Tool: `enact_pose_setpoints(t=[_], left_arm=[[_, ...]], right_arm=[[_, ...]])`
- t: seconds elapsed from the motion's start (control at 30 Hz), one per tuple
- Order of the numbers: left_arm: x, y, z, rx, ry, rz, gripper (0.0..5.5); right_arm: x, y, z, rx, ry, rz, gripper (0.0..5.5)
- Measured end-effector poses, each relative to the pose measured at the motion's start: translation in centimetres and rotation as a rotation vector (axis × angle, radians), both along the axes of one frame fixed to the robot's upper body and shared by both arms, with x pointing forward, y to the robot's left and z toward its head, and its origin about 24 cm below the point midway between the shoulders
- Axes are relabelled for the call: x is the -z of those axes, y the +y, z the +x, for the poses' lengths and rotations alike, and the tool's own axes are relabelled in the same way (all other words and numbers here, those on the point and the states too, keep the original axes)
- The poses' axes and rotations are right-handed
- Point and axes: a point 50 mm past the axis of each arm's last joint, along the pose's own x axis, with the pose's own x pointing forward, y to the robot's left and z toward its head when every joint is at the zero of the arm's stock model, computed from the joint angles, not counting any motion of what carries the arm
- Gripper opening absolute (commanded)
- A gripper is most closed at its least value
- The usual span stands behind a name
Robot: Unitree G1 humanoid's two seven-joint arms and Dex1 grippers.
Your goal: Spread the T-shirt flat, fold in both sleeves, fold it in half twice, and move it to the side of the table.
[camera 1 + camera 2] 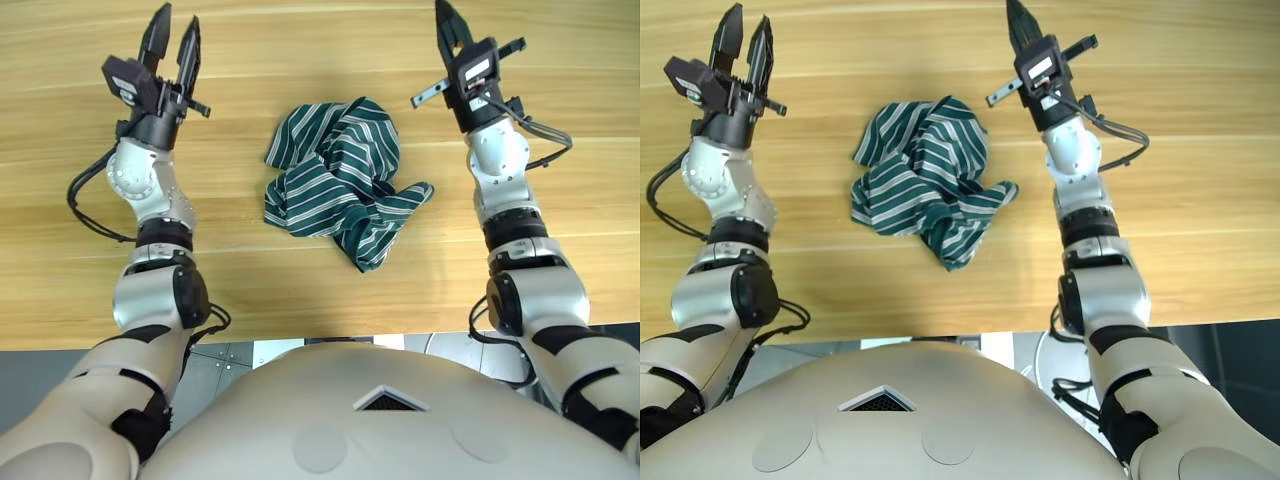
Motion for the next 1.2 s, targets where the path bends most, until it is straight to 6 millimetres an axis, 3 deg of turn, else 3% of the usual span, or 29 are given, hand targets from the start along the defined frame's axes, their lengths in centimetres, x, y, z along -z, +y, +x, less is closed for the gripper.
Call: enact_pose_setpoints(t=[0.17, 0.37, 0.6, 0.87, 1.07, 1.2], left_arm=[[0.7, -1.2, -4.5, 0.341, -0.014, 0.389, 1.69], [1.6, -1.5, -6.4, 0.508, 0.067, 0.679, 1.69], [4.5, -2.4, -6.9, 0.555, 0.167, 0.933, 1.69], [5.0, -3.2, -5.7, 0.562, 0.117, 1.155, 1.69], [4.9, -3.3, -6.0, 0.622, 0.088, 1.249, 1.69], [4.8, -3.2, -6.4, 0.672, 0.076, 1.306, 1.69]], right_arm=[[0.4, 0.5, -5.2, -0.349, 0.002, -0.38, 0.0], [1.6, 0.3, -7.7, -0.518, 0.091, -0.646, 0.0], [3.0, 0.7, -8.0, -0.54, 0.139, -0.773, 0.0], [4.6, 0.8, -8.0, -0.527, 0.185, -0.849, 0.0], [6.2, -1.3, -7.5, -0.444, 0.269, -0.942, 0.0], [6.3, -2.9, -7.3, -0.411, 0.297, -0.991, 0.0]])
